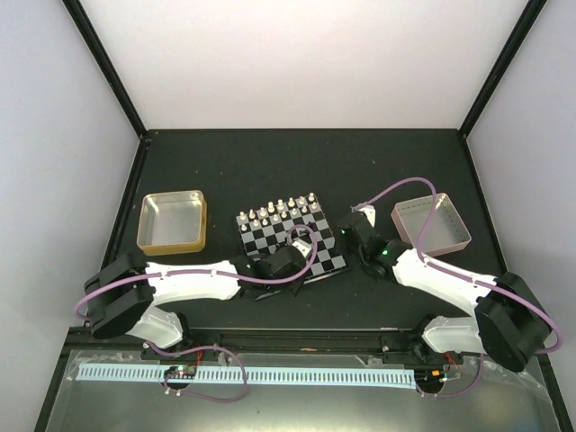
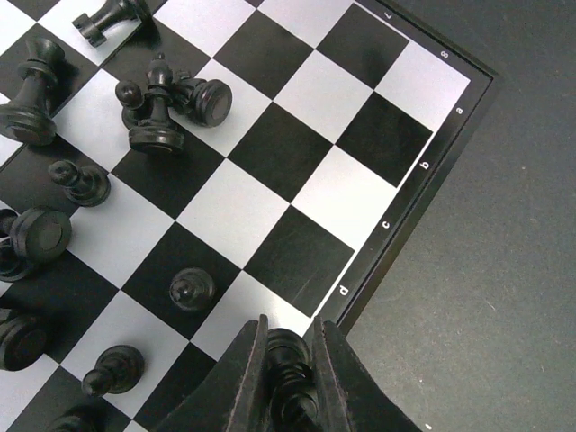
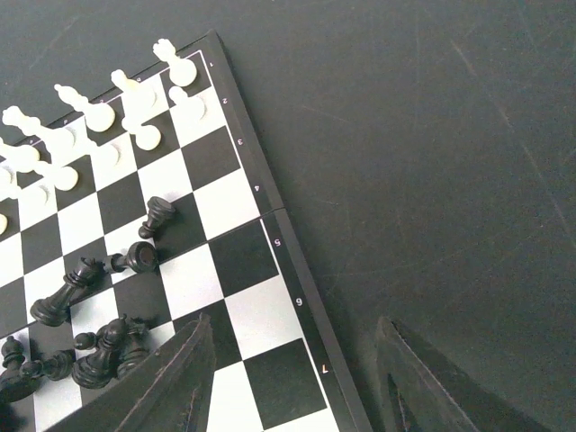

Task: Set up the chess pieces on the board
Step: Place the chess piece on the chessboard.

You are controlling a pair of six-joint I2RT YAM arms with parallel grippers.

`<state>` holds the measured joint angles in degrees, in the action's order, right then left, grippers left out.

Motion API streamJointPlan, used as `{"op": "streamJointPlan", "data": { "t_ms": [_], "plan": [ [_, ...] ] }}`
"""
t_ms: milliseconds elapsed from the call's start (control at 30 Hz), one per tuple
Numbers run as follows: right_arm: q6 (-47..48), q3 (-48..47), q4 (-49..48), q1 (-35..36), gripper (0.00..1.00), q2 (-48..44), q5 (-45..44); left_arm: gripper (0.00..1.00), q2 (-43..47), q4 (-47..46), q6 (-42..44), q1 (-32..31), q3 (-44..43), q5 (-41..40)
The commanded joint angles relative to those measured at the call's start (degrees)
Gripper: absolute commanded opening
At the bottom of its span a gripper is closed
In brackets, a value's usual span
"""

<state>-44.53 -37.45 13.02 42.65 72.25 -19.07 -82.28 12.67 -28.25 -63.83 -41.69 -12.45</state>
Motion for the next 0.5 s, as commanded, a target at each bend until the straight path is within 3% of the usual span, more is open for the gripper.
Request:
{"op": "streamJointPlan", "data": {
  "t_ms": [0, 467],
  "plan": [
    [-0.38, 0.19, -0.73, -0.48, 0.5, 0.09, -0.15, 0.11, -1.02, -4.29, 1.13, -0.33, 0.66, -1.82],
    [-0.29, -0.25, -0.49, -0.71, 0.5, 0.91, 0.39, 0.15, -3.97, -4.65, 1.71, -0.33, 0.74, -4.05]
  ]
}}
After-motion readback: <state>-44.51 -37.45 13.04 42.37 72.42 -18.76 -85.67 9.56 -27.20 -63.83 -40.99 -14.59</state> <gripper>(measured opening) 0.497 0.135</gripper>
